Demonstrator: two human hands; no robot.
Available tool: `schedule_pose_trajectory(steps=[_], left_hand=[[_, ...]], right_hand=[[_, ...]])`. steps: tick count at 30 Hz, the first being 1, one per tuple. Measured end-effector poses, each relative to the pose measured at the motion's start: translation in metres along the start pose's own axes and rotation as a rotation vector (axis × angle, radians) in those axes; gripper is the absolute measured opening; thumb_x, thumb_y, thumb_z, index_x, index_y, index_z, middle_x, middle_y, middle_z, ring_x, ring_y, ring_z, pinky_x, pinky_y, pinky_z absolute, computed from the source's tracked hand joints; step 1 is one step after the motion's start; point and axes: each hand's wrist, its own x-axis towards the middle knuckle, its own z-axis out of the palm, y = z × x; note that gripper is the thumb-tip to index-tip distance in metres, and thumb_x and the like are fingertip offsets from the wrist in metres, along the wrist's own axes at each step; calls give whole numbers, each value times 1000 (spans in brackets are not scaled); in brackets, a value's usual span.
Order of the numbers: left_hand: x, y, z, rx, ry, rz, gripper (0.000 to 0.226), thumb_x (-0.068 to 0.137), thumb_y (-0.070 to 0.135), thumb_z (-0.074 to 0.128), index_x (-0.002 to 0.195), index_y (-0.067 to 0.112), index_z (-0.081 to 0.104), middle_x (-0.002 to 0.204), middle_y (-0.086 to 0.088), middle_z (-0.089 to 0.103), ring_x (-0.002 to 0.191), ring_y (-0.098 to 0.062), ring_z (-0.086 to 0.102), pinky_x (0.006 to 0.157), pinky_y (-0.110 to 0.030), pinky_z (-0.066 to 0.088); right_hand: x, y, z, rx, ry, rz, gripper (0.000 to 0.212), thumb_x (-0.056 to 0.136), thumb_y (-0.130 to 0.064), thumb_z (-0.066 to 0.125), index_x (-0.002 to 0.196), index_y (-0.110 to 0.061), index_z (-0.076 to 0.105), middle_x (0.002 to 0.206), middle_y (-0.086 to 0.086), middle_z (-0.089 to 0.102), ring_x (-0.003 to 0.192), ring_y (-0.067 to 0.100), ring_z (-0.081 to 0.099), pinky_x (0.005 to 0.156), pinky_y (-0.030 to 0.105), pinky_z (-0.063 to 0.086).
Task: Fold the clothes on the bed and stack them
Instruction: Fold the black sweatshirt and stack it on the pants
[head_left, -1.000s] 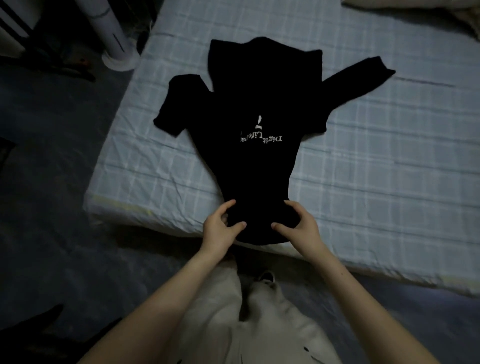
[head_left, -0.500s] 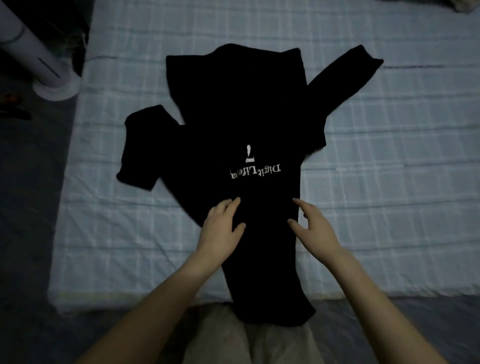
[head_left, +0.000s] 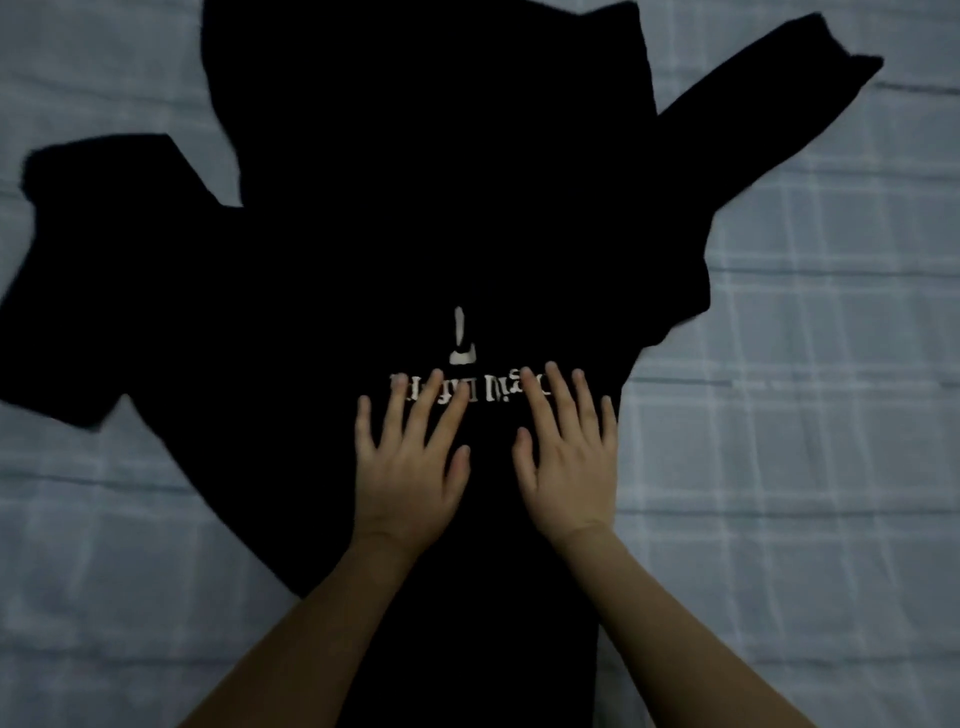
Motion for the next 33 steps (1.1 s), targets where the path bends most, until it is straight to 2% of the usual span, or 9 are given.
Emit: schedule_pose_trajectory(steps=[6,10,13,15,18,20,26,29,33], left_hand=[[-1,-2,0,4,59,-16,61,95,42,34,154,26,26,158,-5,32,146,-32,26,116,-58,16],[2,6,-17,-29,-29,-25,60,93,42,33,150,25,32,154,-6,38,144,-33,30,115,-59,21],[2,11,-35,-248,-4,-157,61,89,46,33,146,25,42,153,-1,40,146,-26,26,118,-56,15],[9,25,-48,-435,139,-215,60,87,43,39,141,19,49,151,-4,42,144,-24,27,117,-57,16],[31,77,-61,-391,350,43,52,88,33,50,135,13,54,146,-7,47,140,-26,37,117,-53,22],[51,114,-58,-460,275,152,56,89,32,55,141,13,49,151,-3,43,143,-21,32,119,-46,22],[111,147,-35,-440,55,19,73,92,28,61,154,18,23,161,0,20,151,-19,12,123,-37,8],[113,153,-47,-617,54,45,62,94,-5,50,150,12,31,157,0,31,148,-19,23,123,-34,14],[95,173,-70,-798,107,205,57,98,3,47,150,21,35,152,14,35,145,-3,23,119,-21,19]], right_hand=[[7,5,-25,335,112,-72,53,96,-28,47,148,-20,45,156,2,40,145,19,33,118,39,26],[29,48,-56,582,400,164,47,91,-12,59,137,-11,54,137,11,47,125,27,49,108,27,35],[49,75,-68,820,321,219,54,93,2,58,143,-14,46,133,9,39,107,19,56,96,27,48],[64,100,-74,773,281,153,60,90,5,54,147,-10,42,129,8,43,106,19,57,96,26,48],[85,127,-81,578,145,114,64,85,-3,60,146,-19,46,140,8,43,123,27,46,104,39,44],[94,131,-83,604,117,120,61,86,-5,68,142,-21,51,142,5,49,126,23,48,104,37,44],[117,134,-101,933,122,37,29,87,8,67,113,-3,67,110,3,68,105,14,66,97,36,53],[116,158,-134,744,134,-48,23,85,3,71,106,-8,70,100,-3,69,89,13,65,86,29,51],[97,206,-203,409,160,-324,21,88,-20,70,109,-21,70,98,-25,65,84,-4,61,77,5,40]])
